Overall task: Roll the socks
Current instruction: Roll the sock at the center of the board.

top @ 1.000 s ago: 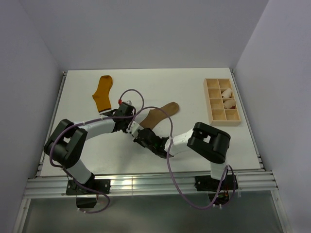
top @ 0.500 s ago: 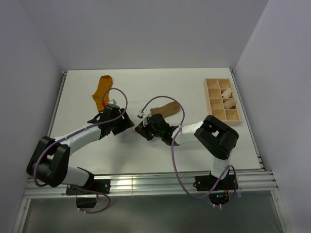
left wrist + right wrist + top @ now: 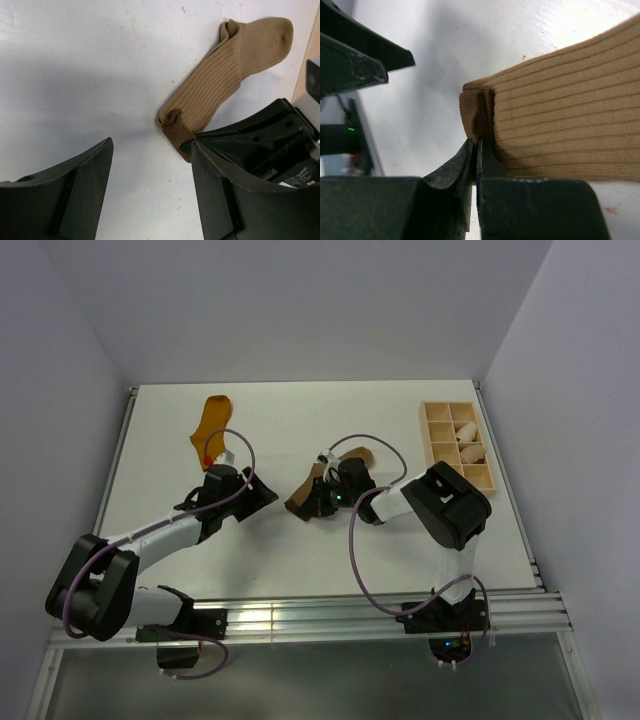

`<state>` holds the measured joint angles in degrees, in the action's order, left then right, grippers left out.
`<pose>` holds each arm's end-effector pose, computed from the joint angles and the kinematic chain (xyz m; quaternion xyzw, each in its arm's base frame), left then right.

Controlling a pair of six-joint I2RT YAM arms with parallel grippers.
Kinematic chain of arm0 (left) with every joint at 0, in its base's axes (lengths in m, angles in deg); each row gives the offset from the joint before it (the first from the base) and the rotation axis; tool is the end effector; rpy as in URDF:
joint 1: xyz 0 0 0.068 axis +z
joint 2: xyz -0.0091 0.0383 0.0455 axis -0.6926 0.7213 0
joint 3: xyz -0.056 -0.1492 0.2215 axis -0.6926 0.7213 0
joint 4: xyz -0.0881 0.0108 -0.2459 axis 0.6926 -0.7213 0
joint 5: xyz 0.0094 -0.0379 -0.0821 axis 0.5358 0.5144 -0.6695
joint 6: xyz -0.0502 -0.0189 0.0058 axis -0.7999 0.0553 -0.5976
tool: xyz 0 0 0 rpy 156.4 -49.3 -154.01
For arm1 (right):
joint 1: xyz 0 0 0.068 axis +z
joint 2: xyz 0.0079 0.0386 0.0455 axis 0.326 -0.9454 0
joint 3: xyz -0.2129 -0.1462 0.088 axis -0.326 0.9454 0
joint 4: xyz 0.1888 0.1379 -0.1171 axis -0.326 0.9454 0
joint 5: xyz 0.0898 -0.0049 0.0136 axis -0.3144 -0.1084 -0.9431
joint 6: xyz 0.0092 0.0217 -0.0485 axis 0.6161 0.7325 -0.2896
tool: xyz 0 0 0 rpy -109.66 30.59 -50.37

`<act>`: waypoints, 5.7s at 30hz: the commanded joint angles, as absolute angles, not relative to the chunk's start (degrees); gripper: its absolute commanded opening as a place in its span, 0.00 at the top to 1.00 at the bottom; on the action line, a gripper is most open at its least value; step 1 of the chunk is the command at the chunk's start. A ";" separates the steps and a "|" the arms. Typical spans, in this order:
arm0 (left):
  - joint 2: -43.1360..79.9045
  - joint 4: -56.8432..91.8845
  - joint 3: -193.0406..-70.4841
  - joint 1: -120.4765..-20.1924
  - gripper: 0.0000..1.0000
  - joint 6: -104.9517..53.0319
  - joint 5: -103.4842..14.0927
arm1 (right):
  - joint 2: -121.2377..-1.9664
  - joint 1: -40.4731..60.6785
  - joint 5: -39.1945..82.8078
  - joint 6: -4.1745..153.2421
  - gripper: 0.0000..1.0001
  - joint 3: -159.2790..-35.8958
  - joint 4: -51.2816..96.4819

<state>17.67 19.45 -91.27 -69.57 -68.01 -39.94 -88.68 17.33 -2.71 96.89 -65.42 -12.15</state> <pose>0.2292 -0.1129 0.1760 -0.2047 0.8787 -0.2960 0.3136 0.2715 0.2234 0.1157 -0.1894 0.8241 0.4602 0.2706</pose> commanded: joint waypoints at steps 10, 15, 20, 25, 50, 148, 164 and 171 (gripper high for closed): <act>24.79 29.22 -92.02 -73.36 0.33 -70.98 -42.50 | -97.58 12.62 -13.26 118.95 0.99 -60.89 -30.28; 25.95 30.53 -91.32 -74.16 0.35 -72.47 -40.83 | -99.70 11.39 -13.27 123.78 0.99 -61.15 -31.08; 27.70 32.73 -91.23 -74.51 0.36 -73.27 -40.57 | -101.72 10.16 -15.11 127.22 0.99 -61.85 -32.41; 30.69 33.17 -92.37 -74.95 0.38 -73.00 -40.21 | -101.46 10.07 -14.76 125.99 0.98 -62.82 -28.37; 38.43 33.35 -95.10 -76.44 0.68 -73.53 -40.04 | -102.60 9.98 -15.82 126.17 0.97 -64.40 -26.25; 22.52 11.97 -100.82 -72.58 0.29 -70.63 -33.53 | -86.16 23.00 2.83 92.22 1.00 -65.99 -5.58; 24.36 22.88 -95.63 -73.54 0.34 -72.12 -41.70 | -100.12 12.00 -19.15 129.31 0.99 -60.01 -43.20; 28.05 24.47 -94.84 -74.51 0.35 -73.00 -42.24 | -102.42 10.42 -19.86 133.02 0.99 -60.01 -45.76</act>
